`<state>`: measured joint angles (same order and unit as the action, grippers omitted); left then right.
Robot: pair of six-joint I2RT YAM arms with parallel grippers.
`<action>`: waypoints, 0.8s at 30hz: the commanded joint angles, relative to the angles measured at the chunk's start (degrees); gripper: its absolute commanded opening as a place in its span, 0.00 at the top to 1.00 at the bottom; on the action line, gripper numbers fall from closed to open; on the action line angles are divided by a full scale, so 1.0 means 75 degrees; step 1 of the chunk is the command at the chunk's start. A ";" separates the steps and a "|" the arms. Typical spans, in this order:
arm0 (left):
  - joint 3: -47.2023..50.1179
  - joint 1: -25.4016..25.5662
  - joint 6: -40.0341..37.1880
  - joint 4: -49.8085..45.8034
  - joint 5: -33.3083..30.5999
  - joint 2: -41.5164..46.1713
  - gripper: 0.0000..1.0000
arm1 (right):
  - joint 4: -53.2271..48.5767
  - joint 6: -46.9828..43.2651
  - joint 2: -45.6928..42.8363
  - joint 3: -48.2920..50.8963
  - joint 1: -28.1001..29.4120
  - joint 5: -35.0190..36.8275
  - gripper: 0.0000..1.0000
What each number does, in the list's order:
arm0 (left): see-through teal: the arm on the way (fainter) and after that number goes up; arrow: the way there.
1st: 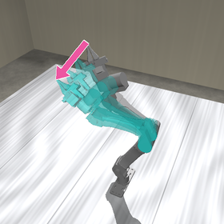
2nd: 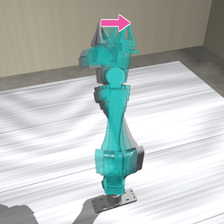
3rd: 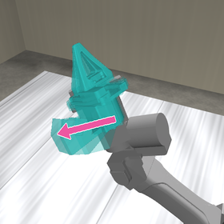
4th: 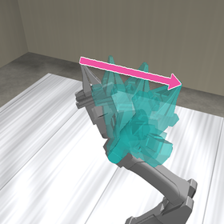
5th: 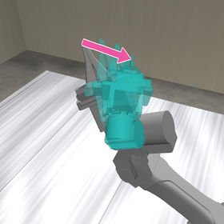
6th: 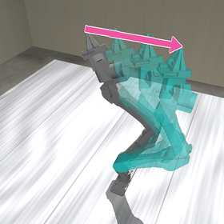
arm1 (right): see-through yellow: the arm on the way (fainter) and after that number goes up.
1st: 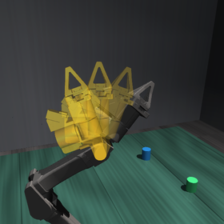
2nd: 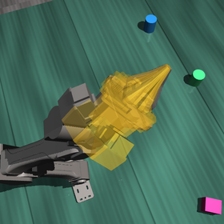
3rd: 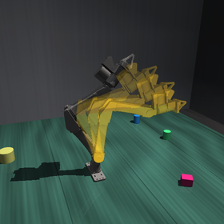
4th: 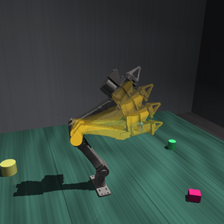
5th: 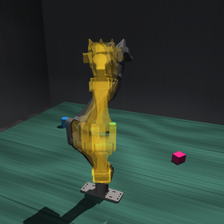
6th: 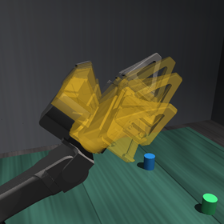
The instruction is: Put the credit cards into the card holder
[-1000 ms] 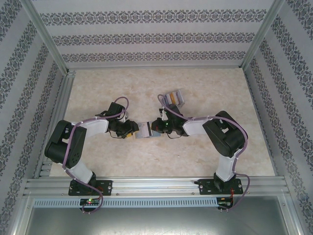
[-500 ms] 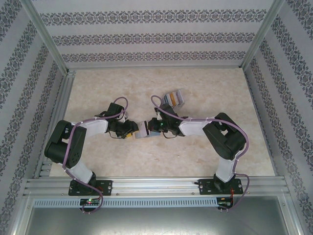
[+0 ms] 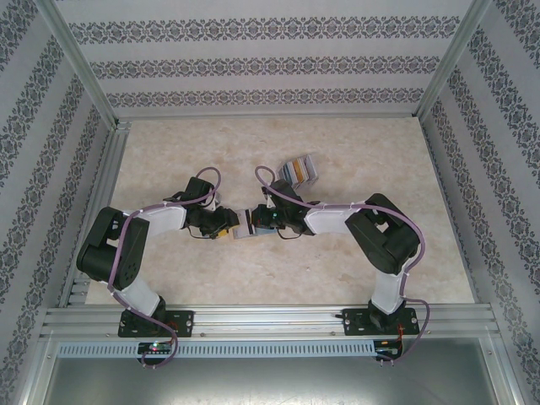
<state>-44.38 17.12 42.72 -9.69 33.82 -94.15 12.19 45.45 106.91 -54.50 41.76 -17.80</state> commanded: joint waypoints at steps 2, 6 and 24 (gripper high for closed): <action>-0.0100 -0.0018 -0.0001 0.0045 -0.0035 -0.0091 0.55 | 0.0039 -0.0061 0.0086 -0.0163 0.0104 -0.0110 1.00; -0.0169 -0.0015 0.0011 0.0058 -0.0046 -0.0085 0.55 | 0.0165 0.0054 0.0161 -0.0195 0.0170 -0.0191 1.00; -0.0126 -0.0006 0.0114 0.0139 -0.0071 0.0049 0.55 | 0.0308 0.0208 0.0370 -0.0398 0.0482 -0.0267 0.91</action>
<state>-44.49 17.12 43.16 -9.78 33.61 -94.15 13.10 46.78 110.32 -56.53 43.40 -17.74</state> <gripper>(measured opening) 0.448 0.081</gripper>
